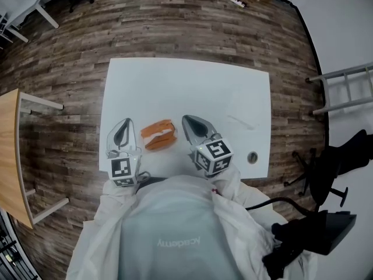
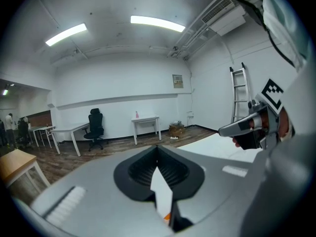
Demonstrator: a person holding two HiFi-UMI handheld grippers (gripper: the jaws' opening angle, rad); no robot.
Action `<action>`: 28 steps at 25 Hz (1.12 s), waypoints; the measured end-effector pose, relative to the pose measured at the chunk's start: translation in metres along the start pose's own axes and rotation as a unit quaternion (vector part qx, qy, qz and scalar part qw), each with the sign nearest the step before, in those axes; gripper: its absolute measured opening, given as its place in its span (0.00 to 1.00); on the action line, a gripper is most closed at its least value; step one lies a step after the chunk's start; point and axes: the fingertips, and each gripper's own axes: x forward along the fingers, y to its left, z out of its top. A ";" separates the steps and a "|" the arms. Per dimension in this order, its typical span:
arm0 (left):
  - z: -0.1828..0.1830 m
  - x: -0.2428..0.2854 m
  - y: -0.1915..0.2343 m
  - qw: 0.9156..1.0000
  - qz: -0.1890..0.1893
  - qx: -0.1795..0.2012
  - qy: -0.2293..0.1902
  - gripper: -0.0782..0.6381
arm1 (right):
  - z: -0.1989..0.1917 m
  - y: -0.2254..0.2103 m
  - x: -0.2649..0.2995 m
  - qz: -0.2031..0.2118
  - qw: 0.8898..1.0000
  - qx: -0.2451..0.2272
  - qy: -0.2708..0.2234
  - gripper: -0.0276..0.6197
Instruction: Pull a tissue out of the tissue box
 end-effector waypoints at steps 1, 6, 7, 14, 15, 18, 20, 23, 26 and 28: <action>-0.002 -0.001 0.001 1.000 0.001 -0.003 0.001 0.11 | -0.002 0.003 0.002 0.009 1.000 -0.003 0.007 0.05; -0.006 -0.001 0.000 1.000 0.001 -0.015 0.002 0.11 | -0.007 0.009 0.006 0.019 0.999 -0.019 0.028 0.05; -0.007 -0.001 0.000 1.000 0.001 -0.017 0.002 0.11 | -0.007 0.009 0.007 0.019 0.999 -0.020 0.030 0.05; -0.012 -0.001 0.000 1.000 0.001 -0.023 0.004 0.11 | -0.013 0.010 0.007 0.026 0.998 -0.025 0.047 0.12; -0.012 -0.001 0.000 1.000 0.001 -0.023 0.004 0.11 | -0.015 0.012 0.007 0.031 0.998 -0.028 0.052 0.14; -0.012 0.000 0.000 1.000 0.001 -0.025 0.003 0.11 | -0.021 0.019 0.010 0.061 0.995 -0.030 0.068 0.23; -0.012 0.000 0.000 1.000 0.001 -0.025 0.003 0.11 | -0.025 0.027 0.013 0.092 0.992 -0.030 0.082 0.37; -0.012 0.000 0.001 1.000 0.004 -0.025 0.004 0.11 | -0.033 0.039 0.017 0.132 0.984 -0.056 0.110 0.47; -0.013 -0.002 0.004 1.000 0.009 -0.027 0.004 0.11 | -0.043 0.051 0.019 0.166 0.971 -0.096 0.143 0.58; -0.013 -0.002 0.006 1.000 0.012 -0.028 0.004 0.11 | -0.049 0.058 0.021 0.188 0.962 -0.116 0.161 0.67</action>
